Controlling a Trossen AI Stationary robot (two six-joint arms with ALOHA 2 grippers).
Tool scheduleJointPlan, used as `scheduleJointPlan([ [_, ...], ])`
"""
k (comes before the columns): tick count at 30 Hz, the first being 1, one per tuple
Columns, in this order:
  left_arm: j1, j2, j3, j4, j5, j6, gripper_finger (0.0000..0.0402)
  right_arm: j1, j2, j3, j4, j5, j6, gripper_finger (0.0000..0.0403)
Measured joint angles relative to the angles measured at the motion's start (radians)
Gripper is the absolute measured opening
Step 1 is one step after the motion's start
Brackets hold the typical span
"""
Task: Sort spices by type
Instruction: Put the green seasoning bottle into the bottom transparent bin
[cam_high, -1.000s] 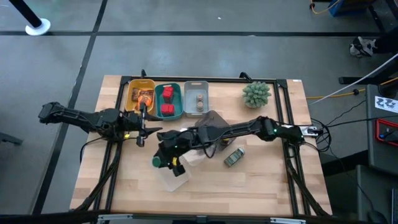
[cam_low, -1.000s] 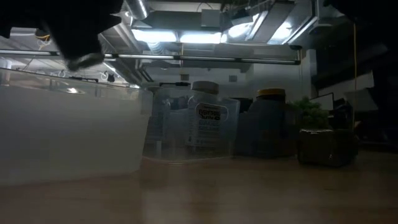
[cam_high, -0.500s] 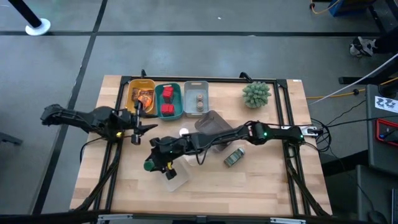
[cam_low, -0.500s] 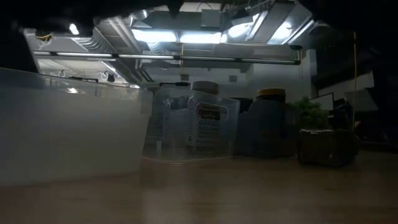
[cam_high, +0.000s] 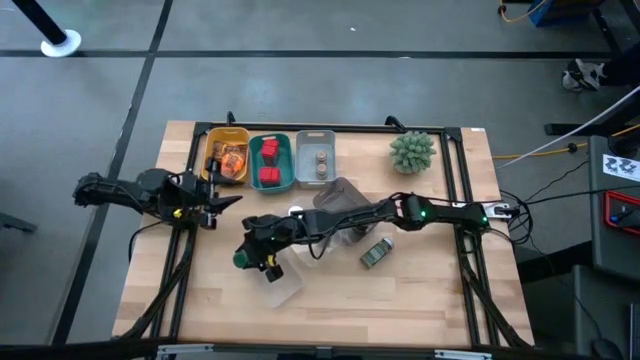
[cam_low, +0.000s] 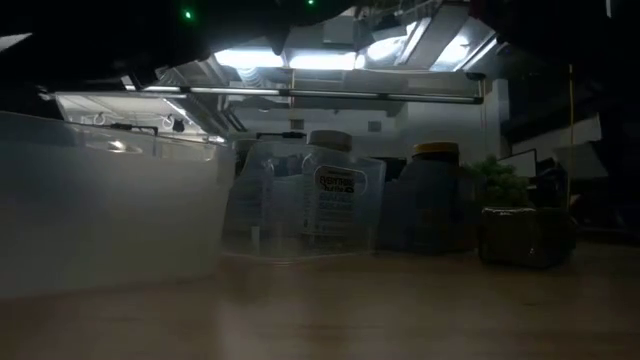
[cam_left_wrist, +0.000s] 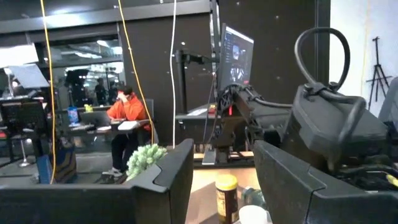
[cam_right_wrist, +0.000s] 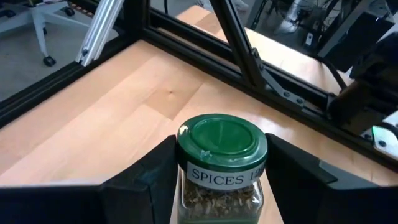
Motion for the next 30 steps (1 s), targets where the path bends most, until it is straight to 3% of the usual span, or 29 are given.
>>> scheduleJointPlan([
  [13,0.000,-0.041,0.000,-0.069,0.000,-0.006,0.0155,-0.021,0.039,0.002,-0.013,0.021,0.001,0.0209],
  [23,0.000,-0.041,0.000,-0.087,0.000,-0.021,0.0155,-0.020,0.040,0.002,-0.018,0.029,0.001,0.0265],
  [30,0.000,-0.041,0.000,-0.086,0.000,-0.021,0.0155,-0.019,0.040,0.002,-0.024,0.029,0.002,0.0276],
])
